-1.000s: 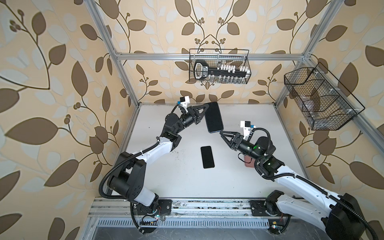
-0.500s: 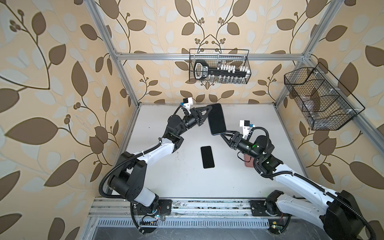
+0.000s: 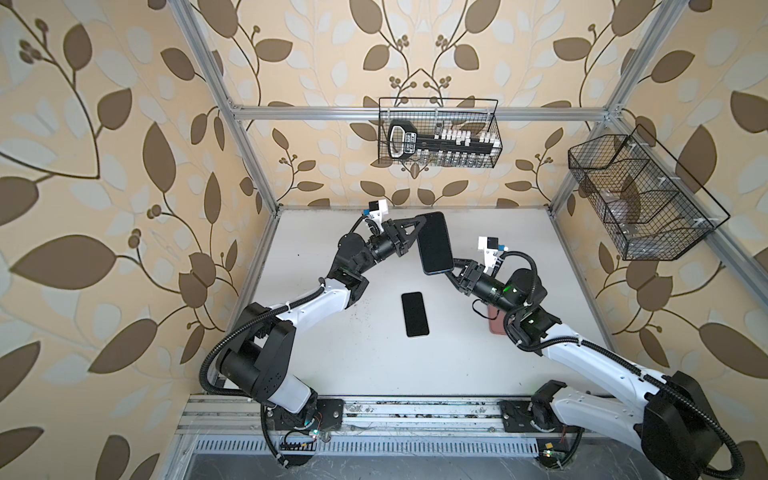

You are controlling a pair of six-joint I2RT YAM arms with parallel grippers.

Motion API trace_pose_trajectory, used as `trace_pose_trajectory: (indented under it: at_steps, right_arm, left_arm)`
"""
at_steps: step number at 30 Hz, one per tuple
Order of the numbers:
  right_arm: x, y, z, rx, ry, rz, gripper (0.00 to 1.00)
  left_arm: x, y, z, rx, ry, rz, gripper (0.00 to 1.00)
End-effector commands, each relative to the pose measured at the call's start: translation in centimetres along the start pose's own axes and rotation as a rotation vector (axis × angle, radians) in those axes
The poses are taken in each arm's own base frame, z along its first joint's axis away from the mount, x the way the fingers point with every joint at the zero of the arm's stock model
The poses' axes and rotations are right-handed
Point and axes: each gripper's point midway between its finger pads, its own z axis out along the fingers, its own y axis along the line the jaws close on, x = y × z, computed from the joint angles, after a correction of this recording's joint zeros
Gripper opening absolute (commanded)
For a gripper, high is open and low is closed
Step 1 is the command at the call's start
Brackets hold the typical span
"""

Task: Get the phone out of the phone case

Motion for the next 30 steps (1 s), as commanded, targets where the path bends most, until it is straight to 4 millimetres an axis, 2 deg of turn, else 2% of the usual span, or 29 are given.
trace_pose_trajectory:
  at_steps: [1,7,16,19,25,30]
  right_arm:
    - [-0.9,3.3,0.2,-0.107,-0.022,0.005,0.38]
    - [-1.0,3.6,0.4,-0.133,-0.027,0.037,0.30]
    - [-1.0,3.4,0.9,-0.152,-0.032,0.068,0.18]
    - [-1.2,3.2,0.7,-0.146,-0.046,0.075,0.09]
    - [-1.5,2.5,0.1,-0.119,-0.083,0.097,0.00]
    - [-1.7,1.7,-0.2,-0.095,-0.107,0.115,0.00]
  left_arm:
    - [0.3,-1.9,0.4,0.074,0.006,0.077,0.00]
    - [0.3,-0.3,0.7,0.047,0.010,0.070,0.00]
    - [0.6,0.7,0.4,0.022,0.010,0.061,0.00]
    - [0.7,1.1,0.3,0.009,0.011,0.063,0.01]
    - [0.8,2.1,0.0,-0.018,0.006,0.052,0.29]
    - [0.8,2.0,-0.1,-0.020,0.009,0.047,0.54]
